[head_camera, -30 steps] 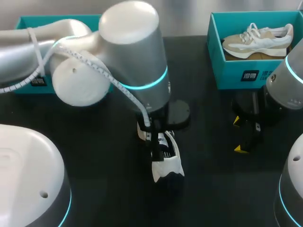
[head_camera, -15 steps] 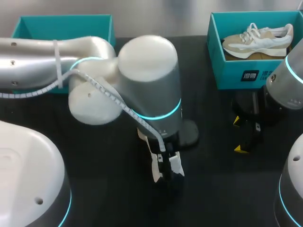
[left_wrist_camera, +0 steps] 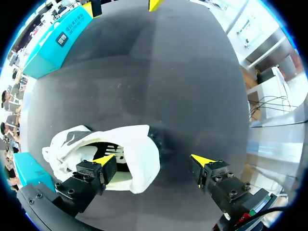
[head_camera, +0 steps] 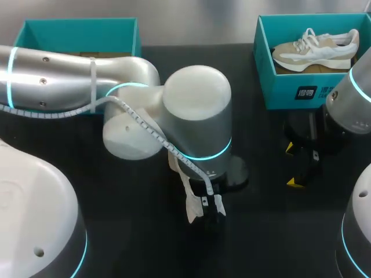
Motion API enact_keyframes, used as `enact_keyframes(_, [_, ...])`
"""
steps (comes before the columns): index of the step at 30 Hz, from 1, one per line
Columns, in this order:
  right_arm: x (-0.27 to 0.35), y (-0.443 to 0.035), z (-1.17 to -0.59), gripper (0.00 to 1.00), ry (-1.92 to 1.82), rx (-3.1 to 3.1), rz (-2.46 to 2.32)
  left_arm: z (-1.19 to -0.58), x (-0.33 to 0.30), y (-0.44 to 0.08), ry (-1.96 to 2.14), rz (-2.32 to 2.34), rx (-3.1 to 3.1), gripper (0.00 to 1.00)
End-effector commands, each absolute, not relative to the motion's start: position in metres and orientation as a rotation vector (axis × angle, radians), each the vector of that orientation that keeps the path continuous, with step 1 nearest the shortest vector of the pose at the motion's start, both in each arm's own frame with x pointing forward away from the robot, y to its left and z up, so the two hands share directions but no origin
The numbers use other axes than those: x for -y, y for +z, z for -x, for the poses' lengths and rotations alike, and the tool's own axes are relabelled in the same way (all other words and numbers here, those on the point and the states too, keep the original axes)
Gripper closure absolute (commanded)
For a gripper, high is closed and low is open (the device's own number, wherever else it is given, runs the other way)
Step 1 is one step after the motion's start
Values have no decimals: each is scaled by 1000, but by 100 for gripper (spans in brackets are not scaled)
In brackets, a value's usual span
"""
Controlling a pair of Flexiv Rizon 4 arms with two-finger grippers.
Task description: Take the shoe out of the shoebox, open the shoe tongue, remove and reinsert the insole, then place the shoe into the shoebox
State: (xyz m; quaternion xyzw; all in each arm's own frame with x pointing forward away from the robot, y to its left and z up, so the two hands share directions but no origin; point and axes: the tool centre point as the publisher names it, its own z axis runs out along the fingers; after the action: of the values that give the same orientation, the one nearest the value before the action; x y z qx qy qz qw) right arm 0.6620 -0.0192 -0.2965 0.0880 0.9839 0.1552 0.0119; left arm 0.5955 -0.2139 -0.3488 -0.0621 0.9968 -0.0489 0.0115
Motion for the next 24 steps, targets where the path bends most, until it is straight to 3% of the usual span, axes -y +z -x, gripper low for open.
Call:
enact_keyframes(1, [19,-297,-661,0,479,-3066,-276,-595,221,-363,-141,195,-3107,0])
enact_keyframes(21, [19,-297,-661,0,479,-3066,-276,-599,221,-395,-85,262,-3080,2])
enact_keyframes(23, [19,-297,-661,0,479,-3066,-276,-600,220,-396,-79,269,-3079,27])
enact_keyframes(24, [19,-297,-661,0,479,-3066,-276,-600,220,-397,-77,272,-3079,47])
